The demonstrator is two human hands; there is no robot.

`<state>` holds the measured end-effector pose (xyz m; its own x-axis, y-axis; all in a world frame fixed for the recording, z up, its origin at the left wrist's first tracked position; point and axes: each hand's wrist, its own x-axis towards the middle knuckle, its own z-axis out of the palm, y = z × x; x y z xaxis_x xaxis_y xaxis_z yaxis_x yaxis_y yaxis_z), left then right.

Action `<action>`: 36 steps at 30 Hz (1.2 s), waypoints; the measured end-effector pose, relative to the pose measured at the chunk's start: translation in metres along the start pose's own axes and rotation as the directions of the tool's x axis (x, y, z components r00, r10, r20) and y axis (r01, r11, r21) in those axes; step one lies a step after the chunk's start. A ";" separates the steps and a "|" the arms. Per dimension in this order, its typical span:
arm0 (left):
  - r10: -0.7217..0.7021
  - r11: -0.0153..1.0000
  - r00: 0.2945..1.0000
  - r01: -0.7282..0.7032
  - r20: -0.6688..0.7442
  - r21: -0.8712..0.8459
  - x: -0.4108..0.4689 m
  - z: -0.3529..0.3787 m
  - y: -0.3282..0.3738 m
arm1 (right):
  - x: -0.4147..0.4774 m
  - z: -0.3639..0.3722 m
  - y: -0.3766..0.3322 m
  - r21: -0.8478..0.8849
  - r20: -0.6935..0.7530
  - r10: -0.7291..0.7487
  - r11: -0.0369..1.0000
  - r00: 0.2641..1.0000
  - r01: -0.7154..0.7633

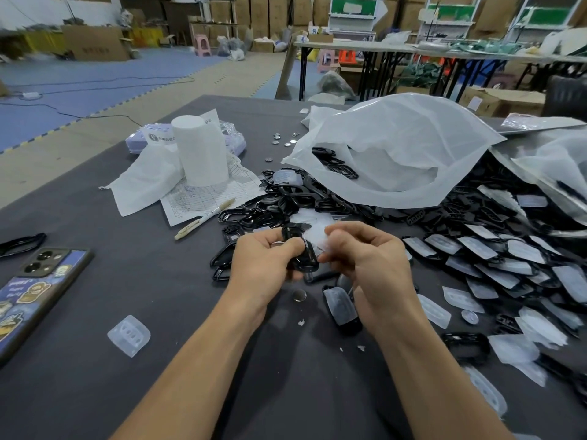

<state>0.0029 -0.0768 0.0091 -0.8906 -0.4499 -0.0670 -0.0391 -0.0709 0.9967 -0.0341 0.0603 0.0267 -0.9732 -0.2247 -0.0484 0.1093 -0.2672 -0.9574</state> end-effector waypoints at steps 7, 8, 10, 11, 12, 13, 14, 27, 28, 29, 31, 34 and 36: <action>0.006 1.000 1.000 -0.006 -0.003 -0.003 0.002 0.001 -0.003 | 0.007 -0.014 -0.003 -0.124 0.045 -0.012 0.992 0.999 0.017; 0.008 1.000 1.000 -0.008 -0.004 0.000 0.002 0.000 -0.003 | 0.008 -0.017 -0.005 -0.164 0.042 -0.020 0.986 0.999 0.027; 0.014 1.000 1.000 -0.014 -0.004 0.018 0.003 0.000 -0.005 | 0.009 -0.022 -0.007 -0.247 0.049 -0.022 0.968 0.999 0.034; 0.018 0.999 1.000 -0.018 -0.003 0.030 0.004 0.000 -0.007 | 0.010 -0.024 -0.008 -0.287 0.044 -0.021 0.957 0.999 0.033; 0.021 0.999 1.000 -0.021 0.000 0.042 0.004 0.000 -0.008 | 0.011 -0.025 -0.008 -0.318 0.028 -0.024 0.947 0.999 0.032; 0.025 0.998 1.000 -0.025 0.005 0.052 0.004 0.000 -0.009 | 0.012 -0.025 -0.008 -0.335 0.010 -0.030 0.942 0.999 0.032; 0.029 0.998 1.000 -0.030 0.013 0.057 0.004 0.000 -0.009 | 0.012 -0.025 -0.008 -0.338 -0.001 -0.039 0.940 0.999 0.036; 0.019 0.985 0.995 -0.035 0.095 0.168 0.003 -0.002 -0.017 | 0.008 -0.024 -0.012 -0.234 -0.017 -0.103 0.967 0.995 0.096; 0.012 0.985 0.996 -0.026 0.085 0.168 0.004 -0.002 -0.018 | 0.008 -0.025 -0.013 -0.220 0.013 -0.086 0.972 0.996 0.087; 0.001 0.987 0.996 -0.015 0.084 0.162 0.004 -0.001 -0.018 | 0.008 -0.025 -0.013 -0.219 0.054 -0.063 0.973 0.997 0.073; -0.006 0.987 0.993 -0.012 0.114 0.157 0.004 -0.001 -0.017 | 0.006 -0.024 -0.013 -0.275 0.156 -0.006 0.960 0.988 0.049; 0.012 0.979 0.986 -0.045 0.168 0.197 0.002 -0.002 -0.015 | 0.001 -0.018 -0.008 -0.463 0.215 0.033 0.884 0.976 0.072; 0.010 0.983 0.980 -0.045 0.197 0.177 0.000 -0.002 -0.014 | -0.001 -0.015 -0.006 -0.571 0.144 -0.016 0.815 0.989 0.096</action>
<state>0.0042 -0.0777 -0.0052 -0.9628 -0.2660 -0.0470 -0.0783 0.1085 0.9910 -0.0369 0.0762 0.0286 -0.9357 -0.3527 0.0087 -0.1201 0.2953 -0.9478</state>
